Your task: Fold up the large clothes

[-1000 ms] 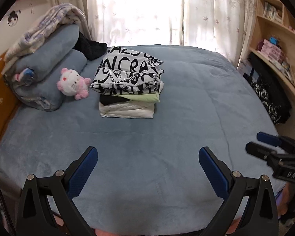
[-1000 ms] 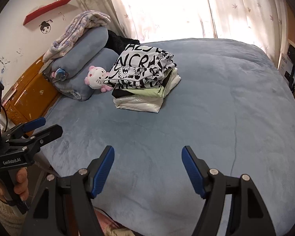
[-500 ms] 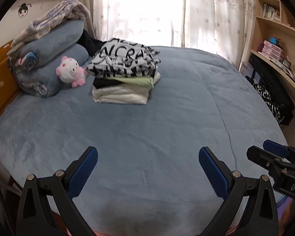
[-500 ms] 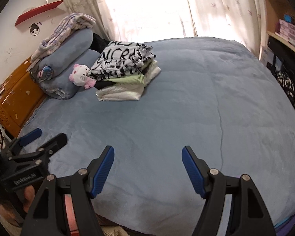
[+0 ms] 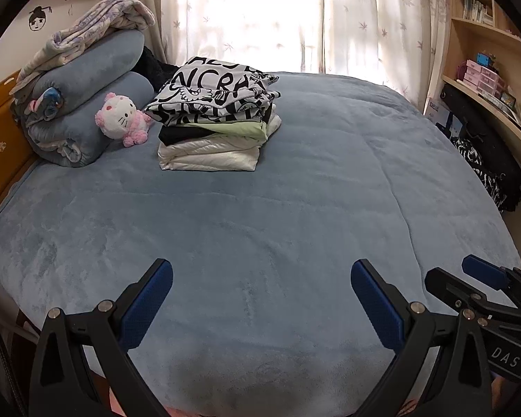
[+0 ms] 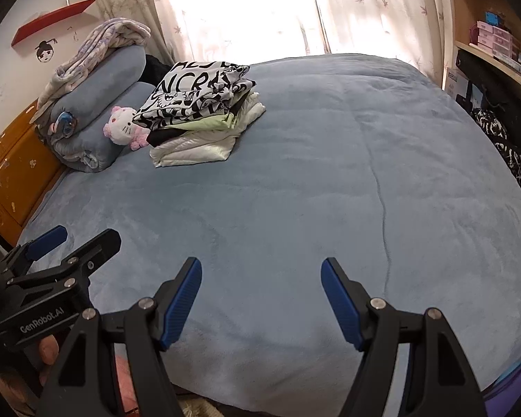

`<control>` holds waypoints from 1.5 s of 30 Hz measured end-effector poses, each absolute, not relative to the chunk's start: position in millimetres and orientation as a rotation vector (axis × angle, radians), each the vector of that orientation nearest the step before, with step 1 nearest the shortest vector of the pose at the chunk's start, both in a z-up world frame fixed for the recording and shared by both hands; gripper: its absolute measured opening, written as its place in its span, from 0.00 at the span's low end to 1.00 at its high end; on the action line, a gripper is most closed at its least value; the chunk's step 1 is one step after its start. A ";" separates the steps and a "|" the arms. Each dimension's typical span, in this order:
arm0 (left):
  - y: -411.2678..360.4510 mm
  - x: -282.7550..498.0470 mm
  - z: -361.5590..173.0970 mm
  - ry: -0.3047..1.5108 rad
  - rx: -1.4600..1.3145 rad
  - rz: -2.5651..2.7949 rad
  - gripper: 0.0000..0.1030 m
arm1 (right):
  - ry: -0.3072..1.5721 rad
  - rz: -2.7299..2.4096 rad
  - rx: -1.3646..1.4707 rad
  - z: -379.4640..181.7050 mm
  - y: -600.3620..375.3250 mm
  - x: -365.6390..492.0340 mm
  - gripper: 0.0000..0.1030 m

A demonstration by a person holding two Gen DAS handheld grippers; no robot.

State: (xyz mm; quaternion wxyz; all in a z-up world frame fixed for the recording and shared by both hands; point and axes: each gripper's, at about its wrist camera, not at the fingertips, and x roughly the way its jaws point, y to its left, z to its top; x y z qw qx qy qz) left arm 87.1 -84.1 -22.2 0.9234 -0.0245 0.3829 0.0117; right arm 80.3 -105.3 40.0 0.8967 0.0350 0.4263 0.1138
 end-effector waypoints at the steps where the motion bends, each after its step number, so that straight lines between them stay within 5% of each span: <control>1: -84.5 87.1 -22.7 0.786 -0.050 0.022 0.99 | 0.882 0.235 0.068 39.6 -104.7 80.3 0.69; 45: -95.7 81.9 -35.8 0.818 -0.068 0.018 0.99 | 0.872 0.216 0.053 39.7 -109.6 75.1 0.69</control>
